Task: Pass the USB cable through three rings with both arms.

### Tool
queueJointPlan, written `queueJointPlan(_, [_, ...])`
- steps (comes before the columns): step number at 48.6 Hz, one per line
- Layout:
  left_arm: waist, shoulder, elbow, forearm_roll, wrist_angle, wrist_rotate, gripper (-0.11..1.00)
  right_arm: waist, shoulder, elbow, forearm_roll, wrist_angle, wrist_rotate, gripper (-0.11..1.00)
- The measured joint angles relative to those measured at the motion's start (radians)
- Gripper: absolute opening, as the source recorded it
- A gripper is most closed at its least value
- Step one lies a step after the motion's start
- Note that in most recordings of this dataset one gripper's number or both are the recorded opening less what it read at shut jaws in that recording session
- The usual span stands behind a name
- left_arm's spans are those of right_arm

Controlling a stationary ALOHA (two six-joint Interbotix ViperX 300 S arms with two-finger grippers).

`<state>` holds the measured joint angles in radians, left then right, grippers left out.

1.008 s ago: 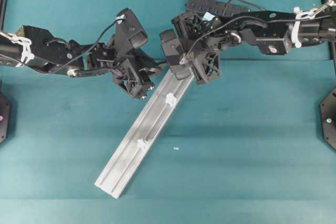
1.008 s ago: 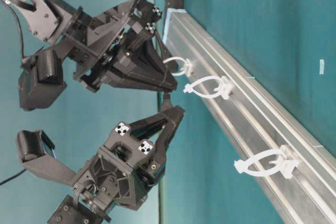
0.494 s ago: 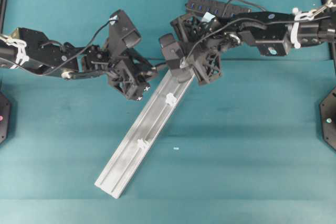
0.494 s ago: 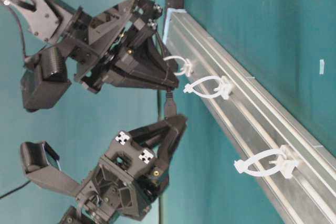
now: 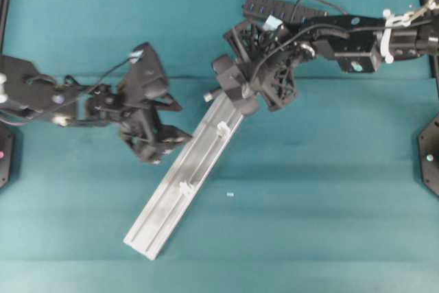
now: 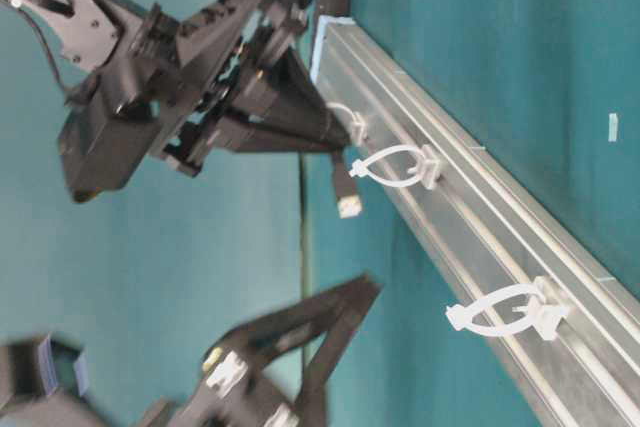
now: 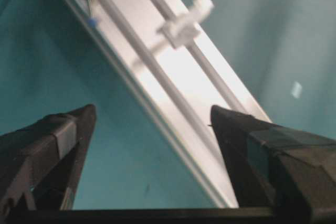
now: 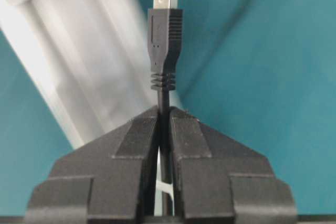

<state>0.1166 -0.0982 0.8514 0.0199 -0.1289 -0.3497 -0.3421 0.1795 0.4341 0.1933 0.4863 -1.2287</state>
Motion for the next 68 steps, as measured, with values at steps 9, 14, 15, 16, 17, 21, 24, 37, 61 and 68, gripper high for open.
queueJointPlan(9, [-0.002, -0.132, 0.052, 0.000, 0.005, 0.000, 0.94, 0.003, -0.008, 0.002, 0.000, 0.040, -0.081, 0.06])
queueJointPlan(14, [-0.005, -0.219, 0.072, 0.000, 0.025, 0.005, 0.94, 0.003, -0.017, 0.003, 0.000, 0.058, -0.097, 0.06])
queueJointPlan(15, [-0.006, -0.238, 0.075, 0.000, 0.032, 0.005, 0.94, 0.003, -0.018, 0.003, 0.000, 0.061, -0.098, 0.06])
queueJointPlan(16, [-0.006, -0.261, 0.080, 0.000, 0.048, 0.005, 0.94, 0.003, -0.018, 0.003, 0.000, 0.066, -0.101, 0.06])
queueJointPlan(17, [-0.008, -0.279, 0.083, 0.000, 0.057, 0.005, 0.94, 0.003, -0.020, 0.003, 0.000, 0.069, -0.104, 0.06])
queueJointPlan(21, [-0.015, -0.341, 0.098, 0.000, 0.112, 0.000, 0.94, 0.003, -0.023, 0.009, -0.002, 0.080, -0.117, 0.06])
queueJointPlan(24, [-0.026, -0.387, 0.110, 0.000, 0.156, -0.002, 0.94, 0.006, -0.026, 0.017, -0.002, 0.084, -0.124, 0.06])
queueJointPlan(37, [-0.044, -0.508, 0.163, 0.000, 0.204, -0.003, 0.94, 0.014, -0.035, 0.035, -0.005, 0.084, -0.161, 0.06])
queueJointPlan(61, [-0.044, -0.522, 0.169, 0.000, 0.213, -0.003, 0.94, 0.026, -0.021, 0.025, -0.005, 0.063, -0.178, 0.06])
queueJointPlan(68, [-0.044, -0.520, 0.170, 0.000, 0.213, -0.003, 0.94, 0.040, -0.015, 0.021, -0.005, 0.064, -0.199, 0.06])
